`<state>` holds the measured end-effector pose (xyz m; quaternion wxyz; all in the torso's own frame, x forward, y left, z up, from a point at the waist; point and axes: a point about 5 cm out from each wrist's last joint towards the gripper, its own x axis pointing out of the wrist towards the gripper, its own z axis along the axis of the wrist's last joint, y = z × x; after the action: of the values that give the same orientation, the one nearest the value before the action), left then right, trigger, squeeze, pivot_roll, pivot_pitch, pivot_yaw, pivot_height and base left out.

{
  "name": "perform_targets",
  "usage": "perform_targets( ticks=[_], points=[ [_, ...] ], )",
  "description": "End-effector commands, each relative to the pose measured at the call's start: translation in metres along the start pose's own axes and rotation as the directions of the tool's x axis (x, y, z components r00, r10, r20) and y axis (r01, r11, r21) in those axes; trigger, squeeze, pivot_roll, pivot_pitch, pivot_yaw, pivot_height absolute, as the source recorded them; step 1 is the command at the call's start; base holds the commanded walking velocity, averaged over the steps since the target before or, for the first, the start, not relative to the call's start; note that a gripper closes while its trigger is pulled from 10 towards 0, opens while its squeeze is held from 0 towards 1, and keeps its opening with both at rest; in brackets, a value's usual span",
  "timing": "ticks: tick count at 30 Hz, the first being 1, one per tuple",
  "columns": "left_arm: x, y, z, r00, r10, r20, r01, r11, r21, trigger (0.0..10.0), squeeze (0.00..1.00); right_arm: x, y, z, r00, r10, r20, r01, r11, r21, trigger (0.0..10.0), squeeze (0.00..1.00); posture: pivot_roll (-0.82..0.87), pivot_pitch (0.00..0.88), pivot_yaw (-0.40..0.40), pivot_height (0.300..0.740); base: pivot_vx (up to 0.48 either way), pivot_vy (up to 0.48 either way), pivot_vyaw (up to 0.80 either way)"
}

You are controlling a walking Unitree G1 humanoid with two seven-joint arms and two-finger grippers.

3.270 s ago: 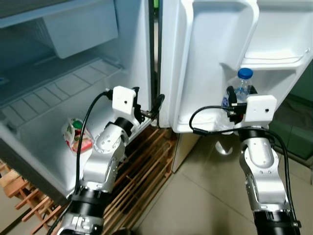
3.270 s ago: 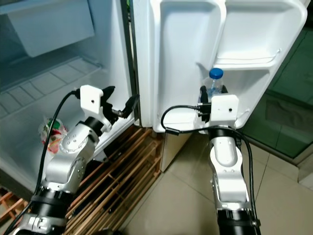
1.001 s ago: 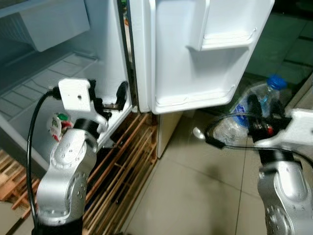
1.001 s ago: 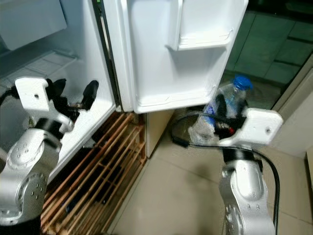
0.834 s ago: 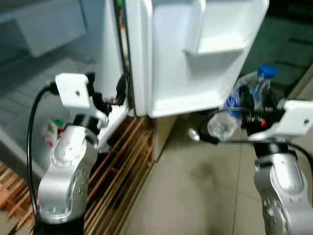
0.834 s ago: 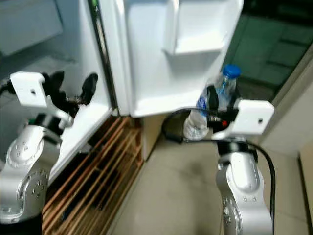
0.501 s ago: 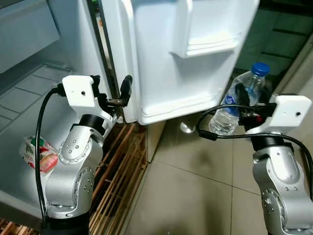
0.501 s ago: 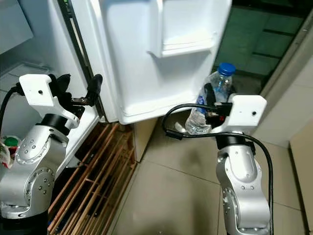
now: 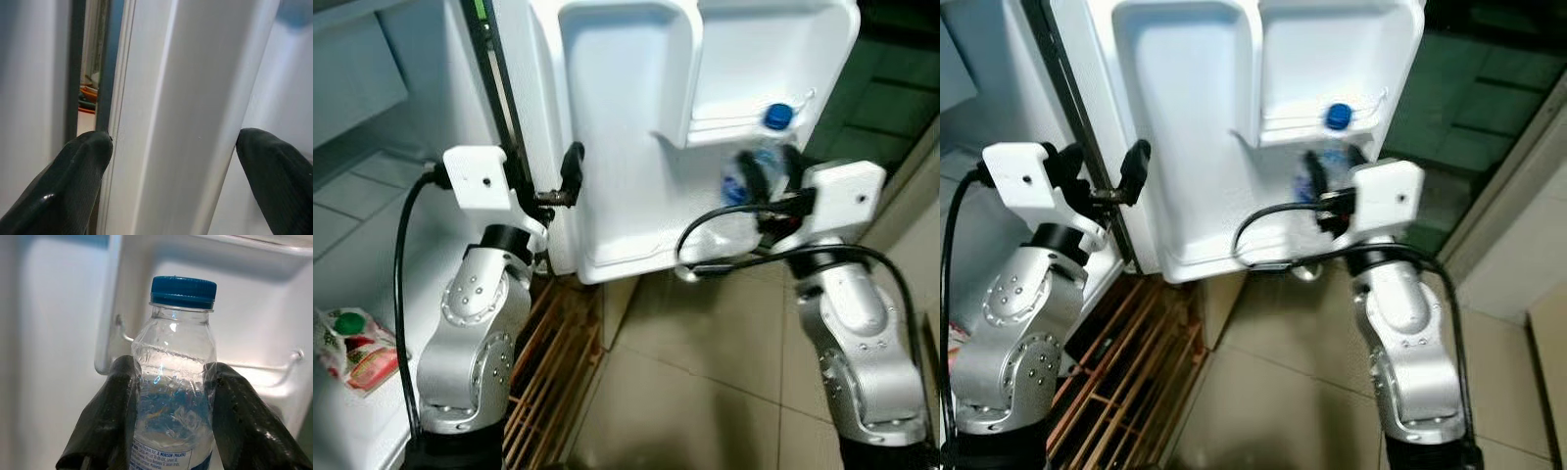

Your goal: Restocking fridge

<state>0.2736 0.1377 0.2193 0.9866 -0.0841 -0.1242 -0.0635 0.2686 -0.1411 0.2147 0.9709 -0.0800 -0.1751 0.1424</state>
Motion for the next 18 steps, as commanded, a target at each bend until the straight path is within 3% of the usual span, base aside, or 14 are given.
perform_targets(
  ticks=[1, 7, 15, 16, 18],
  points=[
    [-0.002, 0.007, 0.001, 0.999, 0.043, -0.002, -0.043, 0.999, 0.013, 10.0, 0.0, 0.003, -0.003, 0.007, 0.999, 0.009, 0.049, -0.006, 0.999, -0.047, 10.0, 0.0, -0.12, 0.0, -0.011, 0.74, 0.0, 0.0, 0.0],
    [0.002, 0.009, 0.005, 0.999, 0.04, 0.016, -0.041, 0.998, 0.046, 10.0, 0.0, 0.018, 0.005, -0.001, 0.986, 0.149, 0.079, -0.132, 0.972, -0.195, 10.0, 0.0, -0.11, 0.0, -0.002, 0.74, 0.0, 0.0, 0.0],
    [0.0, 0.024, 0.012, 0.992, 0.109, 0.063, -0.114, 0.99, 0.086, 10.0, 0.0, 0.027, 0.012, -0.015, 0.953, 0.292, 0.077, -0.241, 0.89, -0.388, 10.0, 0.0, -0.05, 0.0, -0.015, 0.74, 0.0, 0.0, 0.0],
    [-0.001, 0.032, 0.012, 0.985, 0.155, 0.069, -0.161, 0.983, 0.093, 10.0, 0.0, 0.026, 0.015, -0.022, 0.936, 0.343, 0.072, -0.279, 0.853, -0.44, 10.0, 0.0, -0.04, 0.0, -0.024, 0.74, 0.0, 0.0, 0.0],
    [-0.004, 0.039, 0.013, 0.98, 0.186, 0.072, -0.192, 0.976, 0.1, 10.0, 0.0, 0.024, 0.018, -0.026, 0.923, 0.38, 0.065, -0.307, 0.827, -0.471, 10.0, 0.0, -0.04, 0.0, -0.03, 0.74, 0.0, 0.0, 0.0]
  ],
)
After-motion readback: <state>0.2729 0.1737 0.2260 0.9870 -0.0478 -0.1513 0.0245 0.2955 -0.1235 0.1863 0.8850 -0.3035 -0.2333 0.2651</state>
